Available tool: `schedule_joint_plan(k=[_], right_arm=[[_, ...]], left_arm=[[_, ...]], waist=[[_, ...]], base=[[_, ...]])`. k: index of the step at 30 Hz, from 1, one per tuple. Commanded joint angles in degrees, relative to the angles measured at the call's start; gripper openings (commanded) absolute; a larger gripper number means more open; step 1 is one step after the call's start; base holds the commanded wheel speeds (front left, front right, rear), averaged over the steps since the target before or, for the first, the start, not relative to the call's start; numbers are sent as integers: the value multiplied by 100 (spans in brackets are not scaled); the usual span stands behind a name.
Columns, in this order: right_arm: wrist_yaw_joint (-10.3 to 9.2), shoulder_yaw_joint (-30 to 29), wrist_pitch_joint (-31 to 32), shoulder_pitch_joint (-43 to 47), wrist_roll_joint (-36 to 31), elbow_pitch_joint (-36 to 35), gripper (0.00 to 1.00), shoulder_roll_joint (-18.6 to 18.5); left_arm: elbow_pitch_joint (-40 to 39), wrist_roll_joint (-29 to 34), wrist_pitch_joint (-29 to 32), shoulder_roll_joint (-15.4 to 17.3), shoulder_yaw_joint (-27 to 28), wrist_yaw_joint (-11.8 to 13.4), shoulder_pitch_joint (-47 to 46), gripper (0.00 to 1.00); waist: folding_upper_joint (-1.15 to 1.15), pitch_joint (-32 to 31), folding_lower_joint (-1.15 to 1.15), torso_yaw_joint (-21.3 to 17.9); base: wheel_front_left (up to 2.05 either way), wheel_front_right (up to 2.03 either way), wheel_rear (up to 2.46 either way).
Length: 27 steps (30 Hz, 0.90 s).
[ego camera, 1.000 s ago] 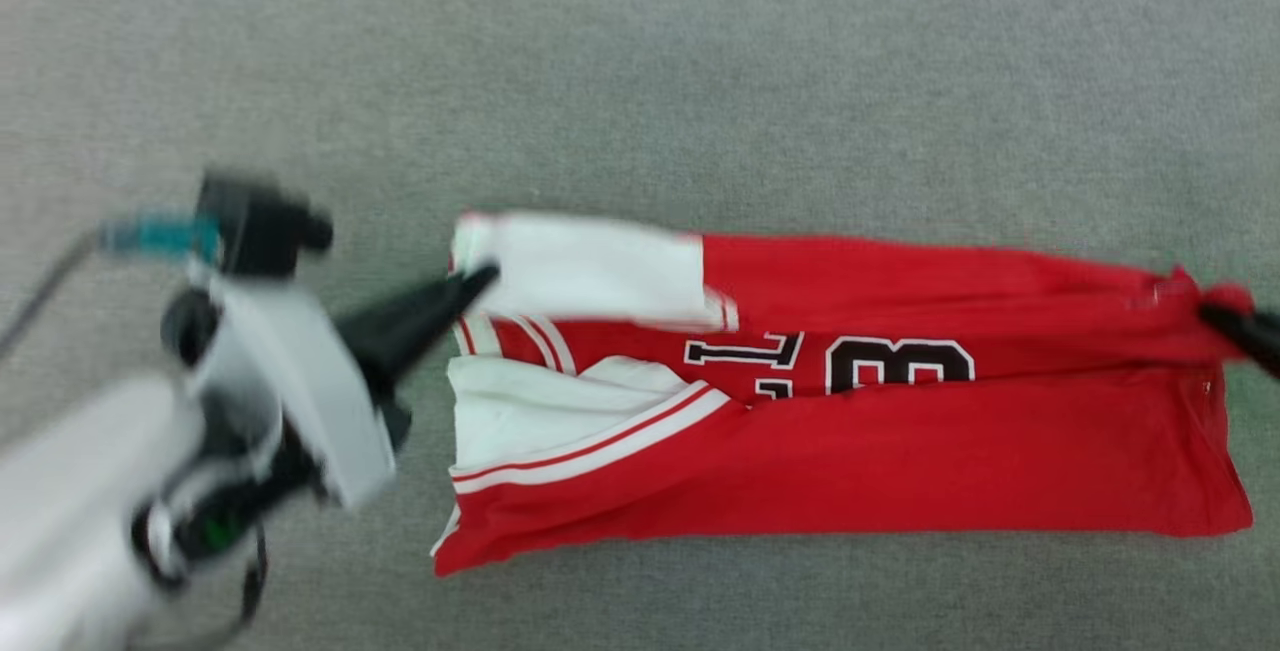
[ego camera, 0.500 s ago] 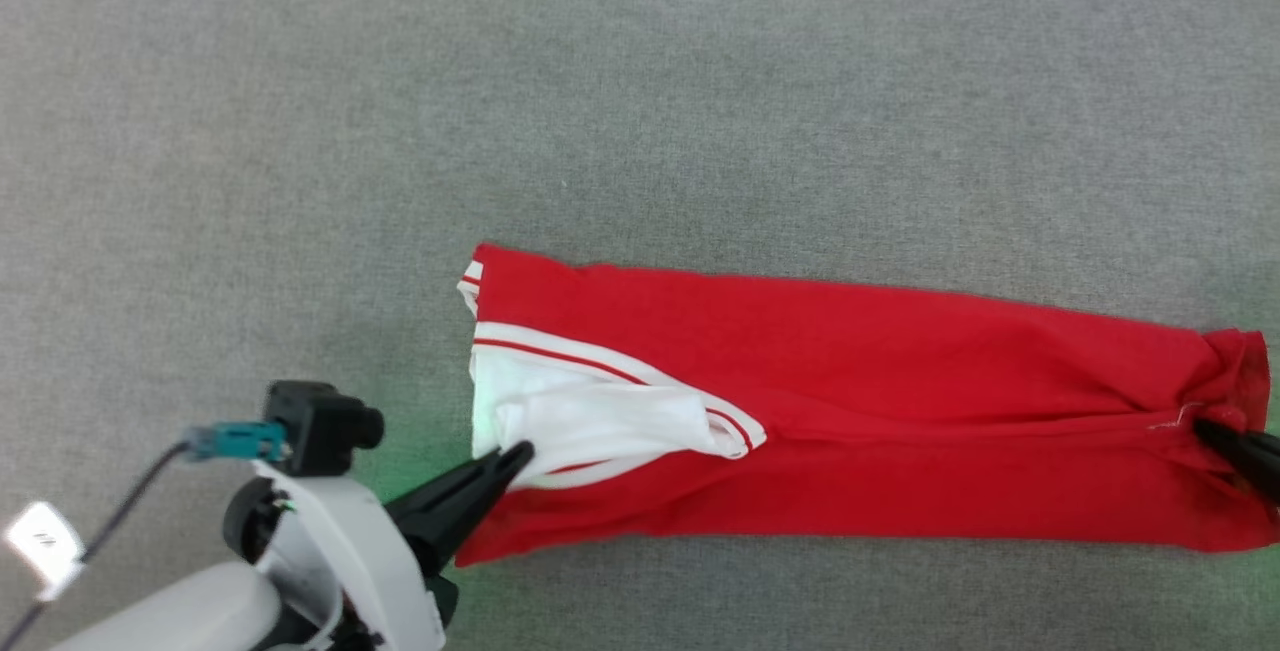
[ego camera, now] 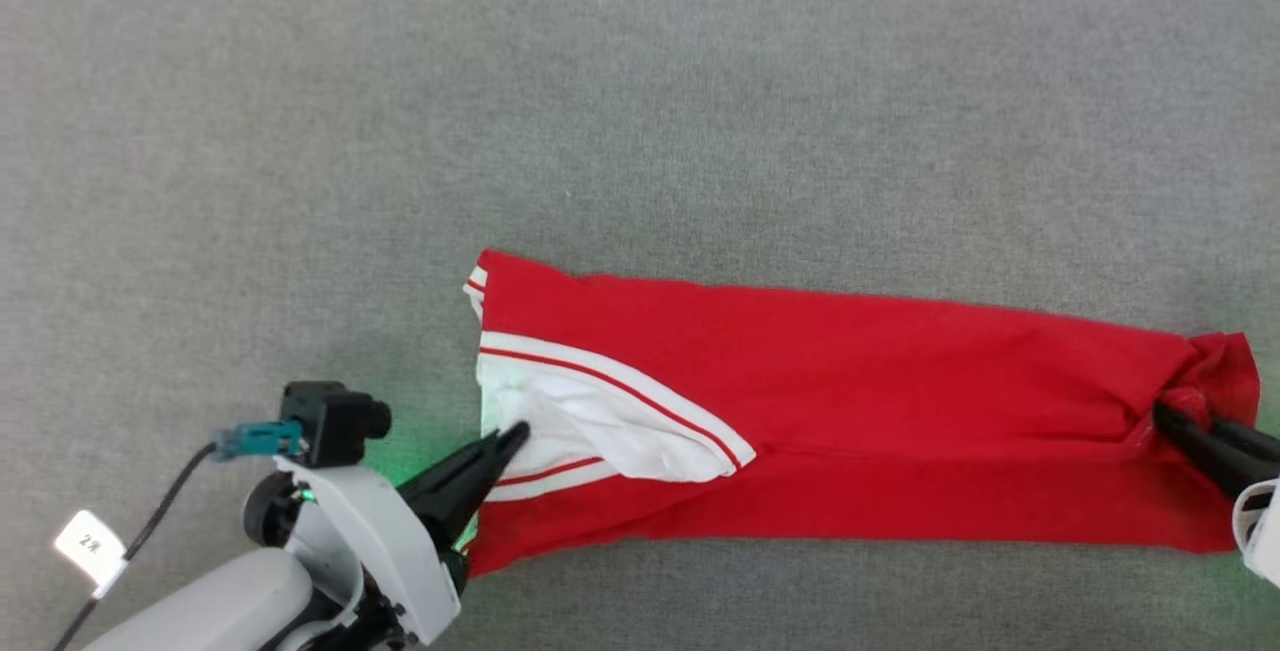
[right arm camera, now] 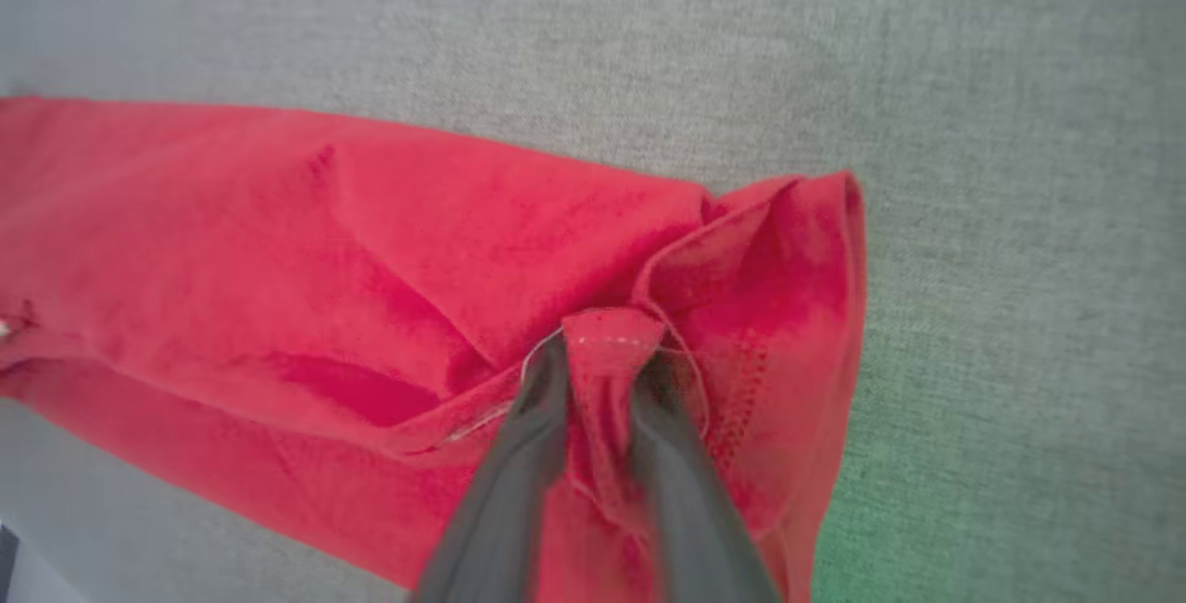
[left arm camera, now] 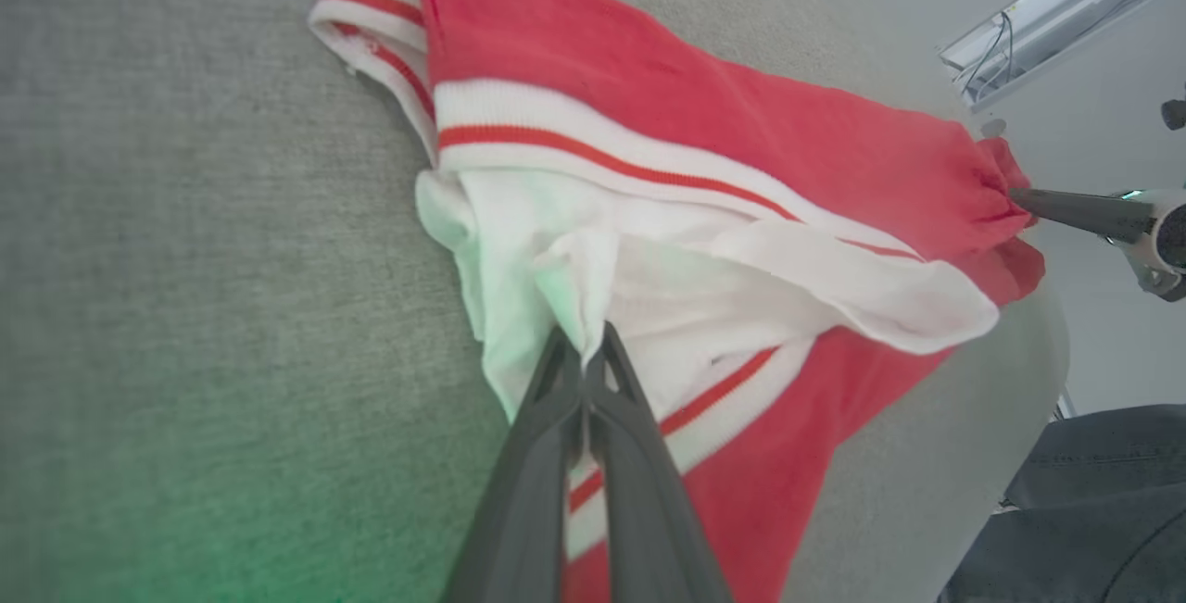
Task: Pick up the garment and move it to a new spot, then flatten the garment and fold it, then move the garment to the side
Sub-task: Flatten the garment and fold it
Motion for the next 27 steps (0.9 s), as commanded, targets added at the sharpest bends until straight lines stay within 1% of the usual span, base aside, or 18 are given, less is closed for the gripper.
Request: schedule_joint_plan(k=[1, 2, 4, 7, 9, 13, 15, 17, 19, 25, 27], right_arm=[[-4, -107, 10, 88, 120, -56, 100, 26], [-4, -164, 39, 138, 170, -86, 100, 18], [-4, -301, 95, 239, 235, -140, 100, -34], [-4, -544, 164, 381, 265, -160, 100, -92], [-4, -713, 200, 472, 290, -132, 100, -83], [-4, -1040, 304, 656, 283, -5, 100, -32], [-4, -1205, 366, 759, 275, 90, 100, -2], [-4, -1388, 425, 882, 266, 193, 100, 28], [-4, -1586, 524, 1037, 272, 295, 100, 53], [-4, -2141, 821, 1354, 202, 375, 100, 120], [-4, -2302, 935, 1388, 166, 437, 100, 181]], left_arm=[[-1, -17, -78, -17, 26, -35, 92, 91], [-19, -49, -132, -20, 45, -51, 129, 99], [-60, -13, -237, 4, 83, -9, 185, 100], [-141, -25, -415, -53, 175, 25, 307, 100], [-145, 33, -537, -109, 290, 114, 397, 100], [-82, 183, -660, -382, 671, 285, 715, 100], [-19, 465, -674, -522, 955, 380, 863, 100], [77, 760, -671, -746, 1243, 455, 1132, 100], [147, 978, -662, -972, 1542, 395, 1396, 100], [381, 1715, -664, -1448, 2358, 232, 1866, 100], [462, 2084, -665, -1555, 2571, 199, 1927, 100]], waist=[[0, -148, 0, 28], [0, -208, 0, 46], [0, -330, 0, 100], [0, -494, 0, 214], [0, -596, 0, 305], [0, -755, 0, 509], [0, -800, 0, 610], [0, -837, 0, 721], [0, -865, 0, 835], [0, -852, 0, 1034], [0, -856, 0, 1075]], base=[[0, 0, 0], [0, 0, 0], [0, 0, 0], [0, 0, 0], [0, 0, 0], [0, 0, 0], [0, 0, 0], [0, 0, 0], [0, 0, 0], [0, 0, 0], [0, 0, 0]])
